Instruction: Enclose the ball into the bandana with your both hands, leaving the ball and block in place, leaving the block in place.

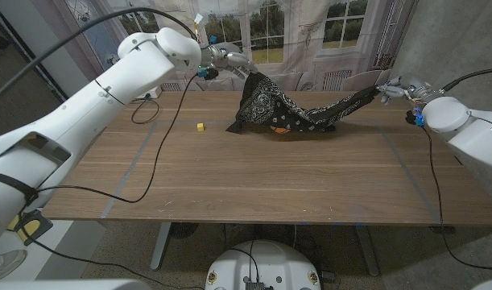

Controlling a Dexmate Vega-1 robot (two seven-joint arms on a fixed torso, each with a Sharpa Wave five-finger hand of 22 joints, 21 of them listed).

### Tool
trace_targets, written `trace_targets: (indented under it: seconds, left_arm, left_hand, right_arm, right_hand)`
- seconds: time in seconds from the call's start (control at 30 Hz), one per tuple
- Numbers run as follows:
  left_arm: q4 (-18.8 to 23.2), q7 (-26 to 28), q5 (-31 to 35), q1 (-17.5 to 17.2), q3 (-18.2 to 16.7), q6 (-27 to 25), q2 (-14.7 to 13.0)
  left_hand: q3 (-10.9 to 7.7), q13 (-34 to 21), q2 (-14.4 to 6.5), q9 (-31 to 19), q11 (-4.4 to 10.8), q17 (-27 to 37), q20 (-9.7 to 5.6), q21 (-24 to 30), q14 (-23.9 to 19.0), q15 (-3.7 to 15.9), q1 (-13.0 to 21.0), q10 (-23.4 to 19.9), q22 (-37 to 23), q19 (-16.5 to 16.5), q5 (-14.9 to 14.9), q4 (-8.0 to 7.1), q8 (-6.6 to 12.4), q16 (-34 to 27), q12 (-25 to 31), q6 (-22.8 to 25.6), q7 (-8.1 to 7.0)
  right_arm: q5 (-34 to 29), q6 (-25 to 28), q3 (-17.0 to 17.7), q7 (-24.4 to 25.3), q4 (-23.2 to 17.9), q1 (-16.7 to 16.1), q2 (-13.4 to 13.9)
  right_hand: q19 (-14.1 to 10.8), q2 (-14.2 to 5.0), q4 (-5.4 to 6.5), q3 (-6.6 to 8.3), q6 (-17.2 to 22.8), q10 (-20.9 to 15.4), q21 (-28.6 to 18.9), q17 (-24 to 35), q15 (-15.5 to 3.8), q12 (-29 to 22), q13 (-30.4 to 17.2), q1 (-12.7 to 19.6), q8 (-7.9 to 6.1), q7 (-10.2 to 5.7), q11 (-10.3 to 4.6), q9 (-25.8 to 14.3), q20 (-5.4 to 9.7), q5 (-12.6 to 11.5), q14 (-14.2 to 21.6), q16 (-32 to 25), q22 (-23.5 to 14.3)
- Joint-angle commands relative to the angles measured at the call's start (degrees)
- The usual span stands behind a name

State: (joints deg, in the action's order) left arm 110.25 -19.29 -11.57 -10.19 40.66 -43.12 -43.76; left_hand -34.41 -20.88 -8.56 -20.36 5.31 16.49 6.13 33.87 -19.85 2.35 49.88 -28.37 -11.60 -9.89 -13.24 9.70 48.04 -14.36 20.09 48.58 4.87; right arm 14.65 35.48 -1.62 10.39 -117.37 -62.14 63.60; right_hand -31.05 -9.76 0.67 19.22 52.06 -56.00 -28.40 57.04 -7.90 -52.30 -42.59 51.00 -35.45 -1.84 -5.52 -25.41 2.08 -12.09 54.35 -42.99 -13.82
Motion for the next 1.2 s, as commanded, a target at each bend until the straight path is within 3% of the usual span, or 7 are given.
trace_targets:
  seconds: [0.03,0.23,0.4,0.67,0.97,1.07,1.2]
  left_arm:
    - [-7.7,-15.0,0.0,6.4,6.7,7.1,0.4]
    - [-10.7,-20.0,2.0,9.0,9.3,9.6,1.6]
    - [-13.2,-24.5,3.3,10.6,10.6,13.5,2.4]
    - [-14.4,-27.0,2.4,9.8,9.3,15.8,2.7]
    - [-16.3,-29.7,0.1,8.8,7.4,19.5,3.1]
    - [-16.1,-29.3,-0.7,8.0,6.5,19.8,3.0]
    - [-13.9,-25.9,-1.7,5.7,4.6,18.5,2.4]
  left_hand:
    - [0.29,-0.1,-1.5,-0.2,-0.07,0.3,-0.15,-0.1,0.5,0.73,1.8,0.4,-0.2,0.5,-0.4,-0.05,-0.22,-0.1,-0.3,-0.1,0.19]
    - [0.73,-0.1,-1.9,0.1,-0.30,0.6,0.25,-0.1,1.5,0.31,1.8,0.9,-0.2,1.0,-0.5,-0.56,-0.98,-0.1,-0.5,-1.4,-0.70]
    - [1.26,-0.1,-1.8,1.1,-0.59,1.1,0.67,0.0,2.4,-0.39,2.1,2.8,-0.3,2.1,-0.7,-0.77,-3.39,-0.3,-1.4,-6.4,-2.53]
    - [6.37,0.0,1.4,4.7,-2.86,0.9,1.87,-0.5,6.1,-3.17,-2.8,7.8,-0.2,5.1,0.9,-2.47,-12.15,0.6,-3.3,-19.4,-2.16]
    - [12.83,1.4,5.4,8.8,-5.74,-0.7,3.31,-2.2,10.9,-6.48,-12.1,13.9,0.1,8.9,3.3,-4.98,-22.96,2.3,-5.7,-32.8,-3.96]
    - [15.11,2.1,7.1,9.4,-7.41,-1.5,4.04,-3.5,13.5,-7.65,-15.4,17.9,0.2,11.1,2.9,-5.75,-26.94,2.9,-7.1,-37.6,-4.02]
    - [16.86,2.6,8.4,9.6,-8.22,-1.9,4.27,-4.4,15.7,-8.36,-17.9,20.3,0.2,12.5,2.5,-6.48,-29.86,3.2,-7.8,-41.2,-4.25]
  right_arm:
    - [3.6,5.8,-2.3,-1.9,-0.9,0.9,5.7]
    - [3.0,14.3,-5.3,2.2,-3.3,3.4,5.8]
    - [5.4,12.4,-3.1,1.3,-3.1,1.2,6.6]
    - [7.5,9.3,2.5,2.6,-3.2,-4.3,6.3]
    - [8.0,1.3,10.1,0.5,-1.7,-11.6,3.7]
    - [8.2,-3.5,12.6,-1.9,0.1,-13.6,1.8]
    - [8.7,-12.1,15.6,-3.7,3.0,-15.9,-3.2]
  right_hand:
    - [0.5,-0.87,0.03,-0.50,-0.3,0.2,-0.5,-0.5,-3.81,0.9,0.8,1.1,-0.31,0.53,1.03,0.2,-0.27,-0.2,-0.6,0.5,-0.1]
    - [0.8,-1.12,0.13,-0.77,-0.6,0.6,-0.8,-1.2,-3.41,1.6,2.0,1.4,-0.06,1.26,1.74,0.7,-0.71,-0.1,-1.4,1.1,0.0]
    - [1.0,-1.18,0.06,-0.28,-1.3,2.4,-1.2,-4.7,-1.31,3.7,4.9,2.3,1.06,2.50,4.37,2.2,-2.69,0.4,-2.5,3.6,0.5]
    - [3.0,0.09,1.07,-1.31,-11.5,7.1,-1.3,-10.6,1.00,7.9,10.1,-0.1,10.09,2.66,7.02,7.6,-4.71,1.9,-7.1,8.8,1.5]
    - [7.4,6.96,5.85,-9.36,-18.9,18.7,0.2,-20.4,4.69,16.4,17.7,-13.6,20.38,3.36,10.36,13.4,-8.70,1.4,-16.6,19.8,2.5]
    - [9.7,9.66,7.07,-12.94,-21.4,24.4,1.4,-23.0,5.97,20.6,20.3,-18.9,22.83,3.31,10.84,13.9,-9.79,0.6,-21.1,23.5,2.7]
    - [12.4,10.72,7.74,-15.61,-25.2,31.3,2.9,-25.0,7.38,25.6,22.5,-23.2,24.28,3.15,11.27,13.9,-10.63,-0.4,-25.5,26.5,2.8]
